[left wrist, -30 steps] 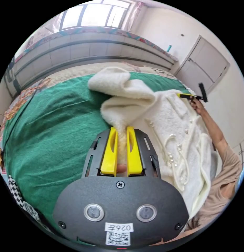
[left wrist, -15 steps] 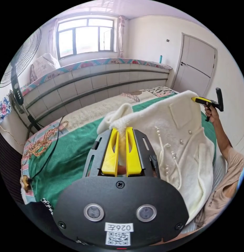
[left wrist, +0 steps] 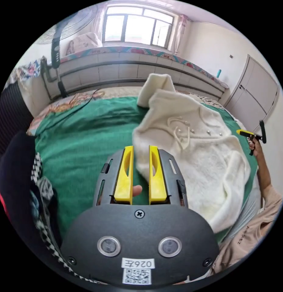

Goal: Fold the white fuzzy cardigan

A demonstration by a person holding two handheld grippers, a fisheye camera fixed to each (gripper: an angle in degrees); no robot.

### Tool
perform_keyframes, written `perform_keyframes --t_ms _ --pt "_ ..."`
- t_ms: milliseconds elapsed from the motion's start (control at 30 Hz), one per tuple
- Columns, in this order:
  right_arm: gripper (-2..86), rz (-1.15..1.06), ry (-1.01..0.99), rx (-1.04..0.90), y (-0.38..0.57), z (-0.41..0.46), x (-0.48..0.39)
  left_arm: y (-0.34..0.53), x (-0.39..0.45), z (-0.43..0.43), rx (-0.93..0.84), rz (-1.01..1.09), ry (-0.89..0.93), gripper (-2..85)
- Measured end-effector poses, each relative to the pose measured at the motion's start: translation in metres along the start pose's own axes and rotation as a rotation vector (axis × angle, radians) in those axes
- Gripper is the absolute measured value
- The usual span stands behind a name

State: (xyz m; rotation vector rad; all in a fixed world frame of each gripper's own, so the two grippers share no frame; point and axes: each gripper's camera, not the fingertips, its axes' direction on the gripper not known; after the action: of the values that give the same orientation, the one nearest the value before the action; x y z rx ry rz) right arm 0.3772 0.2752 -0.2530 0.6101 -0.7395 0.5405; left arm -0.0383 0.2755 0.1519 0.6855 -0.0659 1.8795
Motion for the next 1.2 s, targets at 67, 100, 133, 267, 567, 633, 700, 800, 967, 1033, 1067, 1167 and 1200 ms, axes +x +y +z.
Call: perform_keyframes --t_ms 67,100,133,267,567,633,700,800,967,1033,1067,1167,1200 --pt "11.0 0.053 -0.115 -0.027 0.048 -0.025 0.015 0.021 -0.014 -0.012 -0.053 -0.087 0.170 13.1" --pt "11.1 0.069 -0.142 -0.031 0.059 -0.031 0.019 0.035 -0.021 -0.015 -0.073 -0.154 0.294 16.1" --pt "11.2 0.100 -0.189 -0.042 0.081 -0.041 0.027 0.046 -0.023 -0.015 -0.084 -0.184 0.384 17.8" --pt "9.8 0.174 -0.254 -0.180 0.121 -0.036 0.040 0.060 -0.008 0.019 -0.228 -0.173 0.368 15.2" --pt "-1.0 0.010 -0.119 -0.286 0.137 -0.085 0.024 0.105 -0.007 -0.021 -0.291 -0.124 0.419 3.7" --pt "-1.0 0.013 -0.046 -0.345 0.153 -0.087 0.034 0.121 -0.014 -0.025 -0.354 -0.126 0.461 4.3" --pt "-0.8 0.057 -0.023 -0.324 0.164 -0.097 0.048 0.125 -0.023 -0.037 -0.329 -0.156 0.432 5.0" --pt "-0.1 0.110 -0.049 -0.148 0.158 -0.134 0.053 0.116 -0.034 -0.079 -0.136 -0.216 0.318 6.3" --pt "8.4 0.051 -0.062 -0.149 0.108 -0.119 0.026 0.075 0.021 -0.108 0.012 -0.044 0.269 6.4" --pt "8.5 0.044 -0.081 -0.242 0.096 -0.088 0.023 0.058 0.059 -0.087 -0.031 0.067 0.299 6.1" --pt "3.2 0.014 -0.126 -0.338 0.094 -0.062 0.021 0.055 0.067 -0.079 -0.058 0.085 0.293 5.9" --pt "-0.8 -0.088 -0.171 -0.417 0.103 -0.050 0.010 0.047 0.096 -0.036 -0.243 0.156 0.214 0.8" --pt "-1.0 -0.111 -0.149 -0.430 0.105 -0.055 0.009 0.047 0.102 -0.031 -0.255 0.189 0.189 0.0"
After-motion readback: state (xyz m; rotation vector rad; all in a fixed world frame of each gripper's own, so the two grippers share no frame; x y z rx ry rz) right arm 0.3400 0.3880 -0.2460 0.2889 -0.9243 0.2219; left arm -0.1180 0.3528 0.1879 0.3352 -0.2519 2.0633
